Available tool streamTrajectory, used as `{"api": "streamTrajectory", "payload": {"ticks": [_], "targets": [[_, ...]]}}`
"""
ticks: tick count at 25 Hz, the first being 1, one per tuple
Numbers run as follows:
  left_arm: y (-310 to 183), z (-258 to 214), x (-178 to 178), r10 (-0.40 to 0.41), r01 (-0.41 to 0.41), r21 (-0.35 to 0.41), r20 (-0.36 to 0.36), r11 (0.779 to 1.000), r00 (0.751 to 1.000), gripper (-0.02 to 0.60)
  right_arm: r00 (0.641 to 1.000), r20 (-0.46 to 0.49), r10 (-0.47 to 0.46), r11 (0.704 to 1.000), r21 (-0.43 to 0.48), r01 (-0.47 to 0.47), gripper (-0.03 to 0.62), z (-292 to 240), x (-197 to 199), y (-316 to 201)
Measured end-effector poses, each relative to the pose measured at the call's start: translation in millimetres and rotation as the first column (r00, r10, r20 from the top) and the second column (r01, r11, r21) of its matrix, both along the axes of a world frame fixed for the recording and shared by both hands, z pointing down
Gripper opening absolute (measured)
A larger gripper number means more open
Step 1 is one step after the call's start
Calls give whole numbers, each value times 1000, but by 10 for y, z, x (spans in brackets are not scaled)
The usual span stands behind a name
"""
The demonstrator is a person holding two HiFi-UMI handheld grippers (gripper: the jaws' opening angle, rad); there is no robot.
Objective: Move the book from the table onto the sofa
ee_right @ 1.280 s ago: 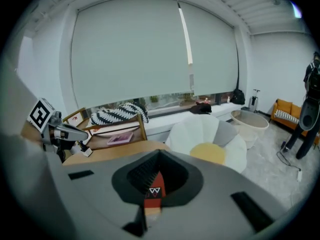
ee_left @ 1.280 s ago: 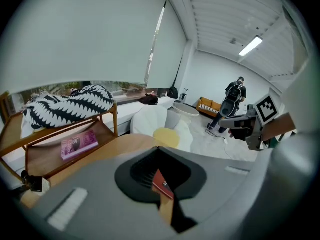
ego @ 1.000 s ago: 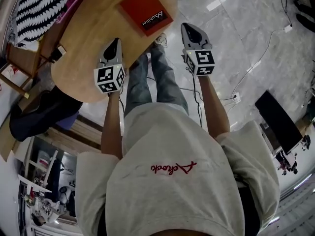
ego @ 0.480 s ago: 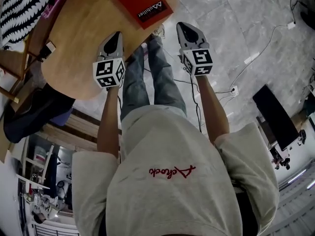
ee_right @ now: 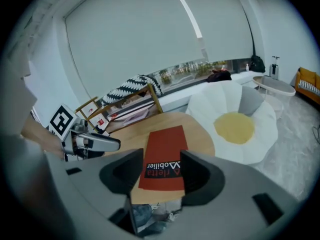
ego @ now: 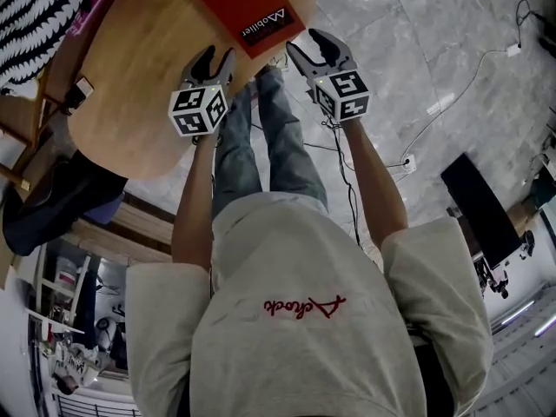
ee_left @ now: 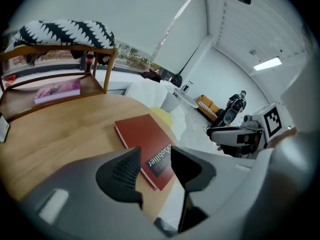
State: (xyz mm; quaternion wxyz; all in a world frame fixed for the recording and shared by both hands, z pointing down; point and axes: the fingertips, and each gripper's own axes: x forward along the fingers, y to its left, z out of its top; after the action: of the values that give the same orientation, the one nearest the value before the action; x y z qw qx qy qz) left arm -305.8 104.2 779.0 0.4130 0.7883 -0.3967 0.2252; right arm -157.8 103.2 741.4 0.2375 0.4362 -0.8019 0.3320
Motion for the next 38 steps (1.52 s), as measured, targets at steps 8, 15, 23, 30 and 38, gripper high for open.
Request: {"api": "streamTrajectory", "payload": {"ticks": [8, 15, 23, 30, 38], "targets": [[-150, 493, 50, -38, 38, -97, -1, 995, 999, 202, 998, 1, -69, 991, -118, 69, 218, 626, -78, -201], [-376, 820, 72, -70, 70, -143, 2, 987, 998, 204, 999, 7, -46, 984, -172, 47, 235, 996, -78, -590], [-430, 1160, 164, -115, 108, -235, -16, 966, 993, 234, 992, 41, -121, 958, -256, 128, 259, 1351, -177, -874], [-412, 1311, 272, -96, 85, -274, -27, 958, 995, 252, 986, 80, -146, 936, -312, 164, 264, 1553, -223, -841], [-408, 1315, 281, -116, 99, -259, -51, 961, 992, 253, 980, 99, -170, 931, -309, 193, 268, 1634, -276, -804]]}}
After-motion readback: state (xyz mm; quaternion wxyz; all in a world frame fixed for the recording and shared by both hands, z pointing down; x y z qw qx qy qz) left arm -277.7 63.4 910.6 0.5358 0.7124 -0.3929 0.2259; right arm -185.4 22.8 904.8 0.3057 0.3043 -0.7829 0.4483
